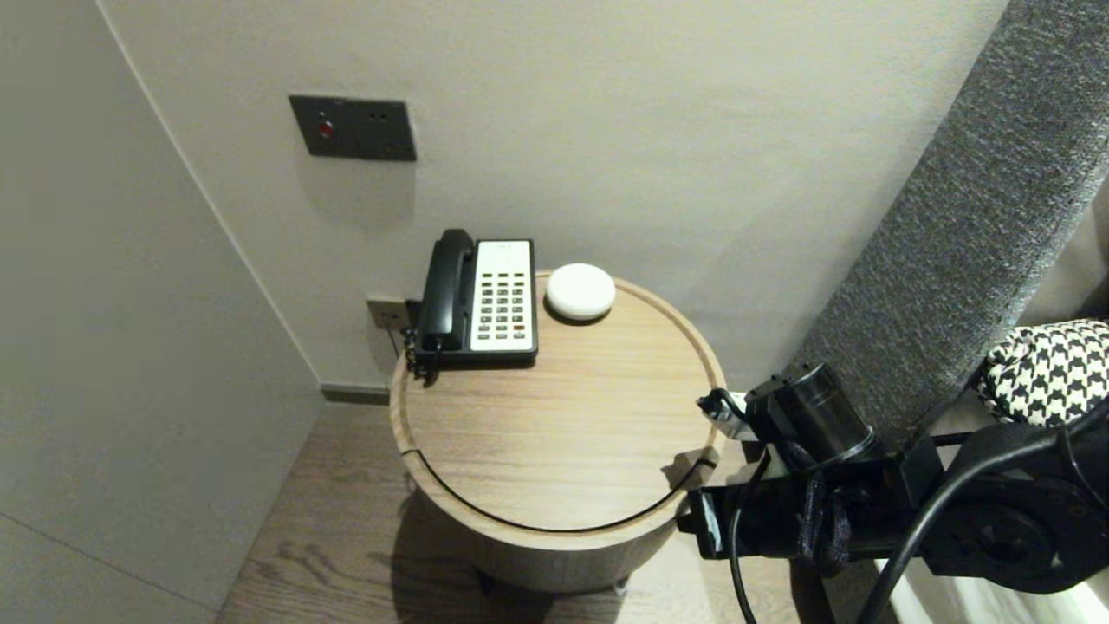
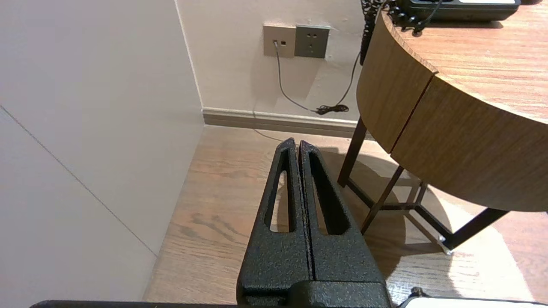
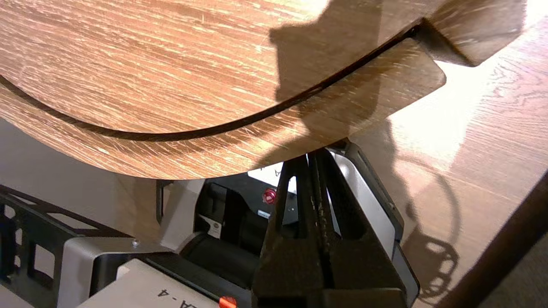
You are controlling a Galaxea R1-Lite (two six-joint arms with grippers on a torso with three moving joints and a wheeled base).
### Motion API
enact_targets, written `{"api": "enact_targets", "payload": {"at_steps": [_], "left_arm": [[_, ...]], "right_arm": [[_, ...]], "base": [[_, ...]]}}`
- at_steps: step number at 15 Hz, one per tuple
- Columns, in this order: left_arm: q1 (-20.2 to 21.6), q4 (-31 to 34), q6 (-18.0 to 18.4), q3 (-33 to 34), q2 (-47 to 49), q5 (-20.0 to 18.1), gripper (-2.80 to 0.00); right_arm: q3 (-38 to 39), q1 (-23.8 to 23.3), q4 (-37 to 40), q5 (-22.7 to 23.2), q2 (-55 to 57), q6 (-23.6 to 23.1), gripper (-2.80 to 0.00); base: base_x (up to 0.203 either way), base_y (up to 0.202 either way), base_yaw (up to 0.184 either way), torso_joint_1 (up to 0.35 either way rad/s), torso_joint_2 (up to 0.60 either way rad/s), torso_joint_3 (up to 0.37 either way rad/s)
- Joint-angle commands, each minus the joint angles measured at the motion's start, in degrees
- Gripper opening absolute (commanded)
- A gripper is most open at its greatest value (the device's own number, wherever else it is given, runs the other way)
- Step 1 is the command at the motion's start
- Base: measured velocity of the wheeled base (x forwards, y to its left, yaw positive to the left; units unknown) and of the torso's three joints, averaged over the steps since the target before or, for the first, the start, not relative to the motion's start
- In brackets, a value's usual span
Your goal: Close the nightstand drawer, then open the nightstand drawer
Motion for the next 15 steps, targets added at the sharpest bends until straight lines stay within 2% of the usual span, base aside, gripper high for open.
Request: {"api": "enact_targets", "payload": {"at_steps": [1,3,6,9,12,15], "left_arm": [[0.0,0.0,0.0,0.0,0.0,0.1,-2.8],[0.0,0.0,0.0,0.0,0.0,0.1,-2.8],[0.0,0.0,0.0,0.0,0.0,0.1,-2.8],[0.0,0.0,-0.1,0.0,0.0,0.1,-2.8],[0.0,0.0,0.0,0.0,0.0,0.1,-2.8],[0.0,0.0,0.0,0.0,0.0,0.1,-2.8]], "right_arm": [[1.5,0.2,-0.8,0.0,-0.5,0.2,-2.8],[3.1,0.2,-0.9,0.0,-1.6,0.2,-2.8],[10.0,-1.8,-0.9,-0.2,-8.1,-0.1,-2.8],[15.3,-9.8,-0.8,-0.3,-14.5,-1.6,-2.8],[19.8,-20.3,-0.4,-0.4,-22.9,-7.2,-2.8],[21.8,-33.9,2.0,-0.5,-29.5,-14.7,-2.8]], "base": [[0.0,0.0,0.0,0.0,0.0,0.0],[0.0,0.0,0.0,0.0,0.0,0.0],[0.0,0.0,0.0,0.0,0.0,0.0],[0.0,0.0,0.0,0.0,0.0,0.0],[0.0,0.0,0.0,0.0,0.0,0.0],[0.0,0.0,0.0,0.0,0.0,0.0]]}}
